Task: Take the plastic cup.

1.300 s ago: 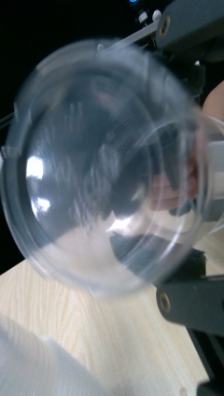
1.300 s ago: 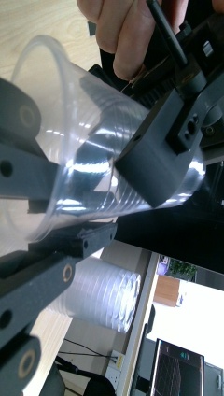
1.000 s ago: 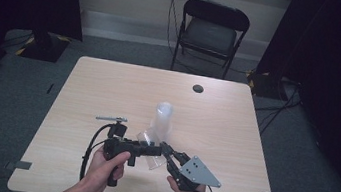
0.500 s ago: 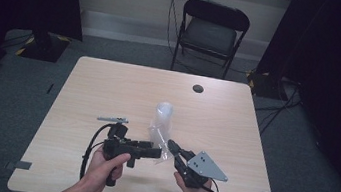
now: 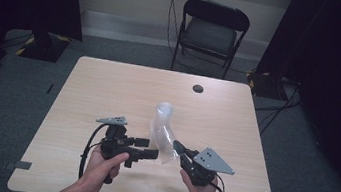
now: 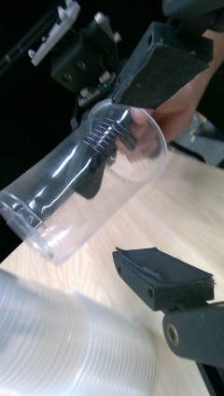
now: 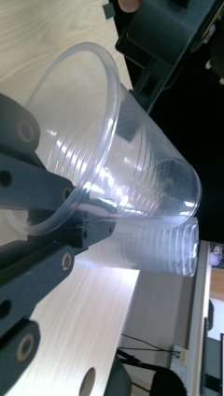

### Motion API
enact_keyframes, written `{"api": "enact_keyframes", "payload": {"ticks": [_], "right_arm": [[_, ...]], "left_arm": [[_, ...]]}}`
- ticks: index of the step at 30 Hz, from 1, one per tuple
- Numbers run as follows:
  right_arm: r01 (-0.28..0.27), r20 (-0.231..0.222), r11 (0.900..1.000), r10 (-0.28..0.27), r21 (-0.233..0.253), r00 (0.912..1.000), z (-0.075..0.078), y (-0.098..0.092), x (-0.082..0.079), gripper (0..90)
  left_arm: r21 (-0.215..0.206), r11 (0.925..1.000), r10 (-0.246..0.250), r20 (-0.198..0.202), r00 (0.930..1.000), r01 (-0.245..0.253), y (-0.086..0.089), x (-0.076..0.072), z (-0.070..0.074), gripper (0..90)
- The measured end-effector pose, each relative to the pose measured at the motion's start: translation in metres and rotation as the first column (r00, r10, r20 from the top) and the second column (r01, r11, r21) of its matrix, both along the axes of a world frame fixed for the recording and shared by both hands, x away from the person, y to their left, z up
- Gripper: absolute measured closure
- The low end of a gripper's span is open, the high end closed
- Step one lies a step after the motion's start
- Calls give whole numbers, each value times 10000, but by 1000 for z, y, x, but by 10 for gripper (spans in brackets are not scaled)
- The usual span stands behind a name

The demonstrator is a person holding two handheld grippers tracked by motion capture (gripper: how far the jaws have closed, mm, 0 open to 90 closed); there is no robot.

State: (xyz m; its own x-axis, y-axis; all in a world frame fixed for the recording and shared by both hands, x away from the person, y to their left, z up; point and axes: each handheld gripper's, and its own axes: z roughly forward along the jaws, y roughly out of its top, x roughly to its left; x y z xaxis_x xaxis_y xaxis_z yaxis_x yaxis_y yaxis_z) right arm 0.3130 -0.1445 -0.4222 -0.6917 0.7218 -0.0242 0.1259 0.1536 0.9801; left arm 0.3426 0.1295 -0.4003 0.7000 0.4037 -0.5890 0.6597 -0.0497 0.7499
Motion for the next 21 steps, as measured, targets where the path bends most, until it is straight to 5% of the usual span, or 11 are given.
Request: {"api": "enact_keyframes", "payload": {"ticks": [11,15,21], "right_arm": [[2,-1200,9999,16,146,9928,0,-13,9,899],[-98,-1769,9998,131,195,9841,0,-18,13,899],[-428,-2161,9987,480,287,9752,0,-23,17,898]], "left_arm": [[1010,9947,96,1016,9948,-199,2,-1,-2,218],[1631,9862,12,1558,9878,-269,1,-3,-3,246],[2019,9794,-346,2068,9778,-81,-2,-6,-4,253]]}}
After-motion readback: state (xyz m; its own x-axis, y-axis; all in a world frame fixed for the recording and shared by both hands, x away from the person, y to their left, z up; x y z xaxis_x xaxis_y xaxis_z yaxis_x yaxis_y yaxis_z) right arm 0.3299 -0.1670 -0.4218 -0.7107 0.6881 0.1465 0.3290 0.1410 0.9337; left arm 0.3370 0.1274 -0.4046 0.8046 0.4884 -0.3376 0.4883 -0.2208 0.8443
